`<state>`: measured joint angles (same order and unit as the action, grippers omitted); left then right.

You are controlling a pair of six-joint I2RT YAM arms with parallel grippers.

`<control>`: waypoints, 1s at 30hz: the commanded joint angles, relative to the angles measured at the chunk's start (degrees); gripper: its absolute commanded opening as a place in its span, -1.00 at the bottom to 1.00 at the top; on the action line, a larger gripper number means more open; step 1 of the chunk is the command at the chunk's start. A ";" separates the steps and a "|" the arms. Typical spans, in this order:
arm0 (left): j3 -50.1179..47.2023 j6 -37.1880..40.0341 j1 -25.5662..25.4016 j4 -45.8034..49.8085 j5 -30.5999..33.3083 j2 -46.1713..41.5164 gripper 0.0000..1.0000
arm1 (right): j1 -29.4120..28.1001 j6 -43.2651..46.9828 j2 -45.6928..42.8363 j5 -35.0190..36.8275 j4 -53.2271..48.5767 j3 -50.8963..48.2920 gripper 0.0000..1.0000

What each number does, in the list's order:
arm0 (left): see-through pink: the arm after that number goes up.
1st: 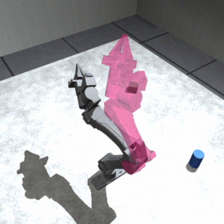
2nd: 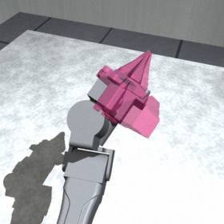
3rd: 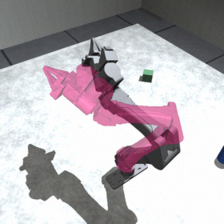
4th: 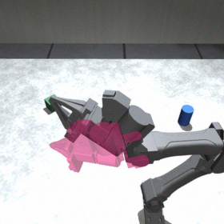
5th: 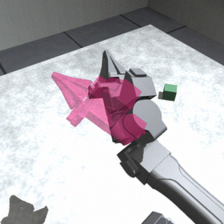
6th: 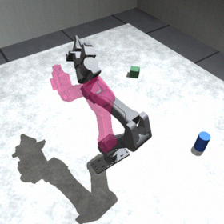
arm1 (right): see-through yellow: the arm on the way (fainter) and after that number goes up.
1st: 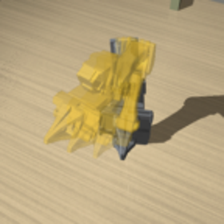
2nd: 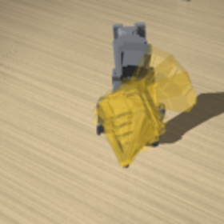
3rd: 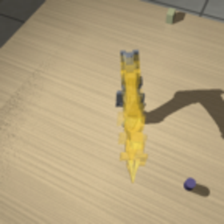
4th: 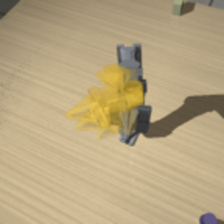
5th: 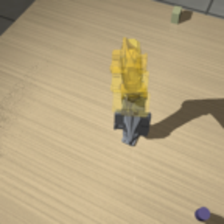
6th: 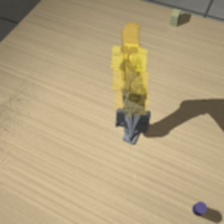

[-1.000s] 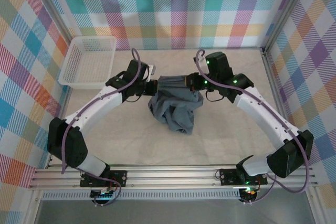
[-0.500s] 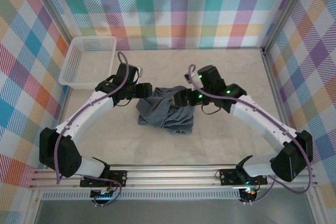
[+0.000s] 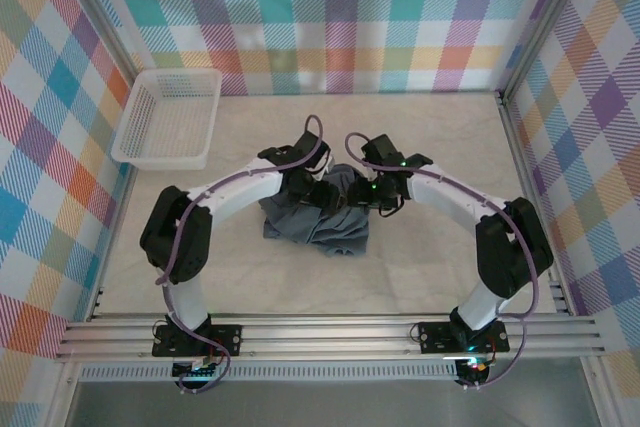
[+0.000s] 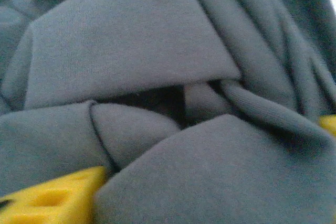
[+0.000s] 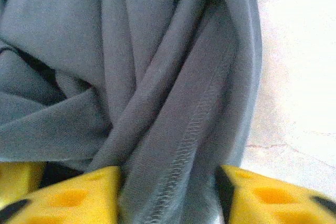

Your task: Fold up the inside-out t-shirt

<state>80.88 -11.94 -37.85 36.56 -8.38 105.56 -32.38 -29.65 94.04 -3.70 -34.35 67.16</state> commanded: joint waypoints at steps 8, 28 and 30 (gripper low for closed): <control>0.93 -14.90 14.21 -14.51 -22.19 -17.46 -1.00 | 3.18 -3.48 -13.48 4.57 3.64 -13.06 -1.00; -11.86 5.68 5.67 2.23 -12.47 -25.56 -1.00 | 2.50 6.90 -4.45 -11.55 3.53 5.32 0.17; -15.55 6.22 1.13 6.03 -7.35 -24.58 -1.00 | 2.42 4.00 -1.31 -10.84 0.91 8.22 0.20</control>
<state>68.82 -11.03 -31.68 34.20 -23.55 81.95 -29.93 -23.16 88.31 -13.15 -28.93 72.93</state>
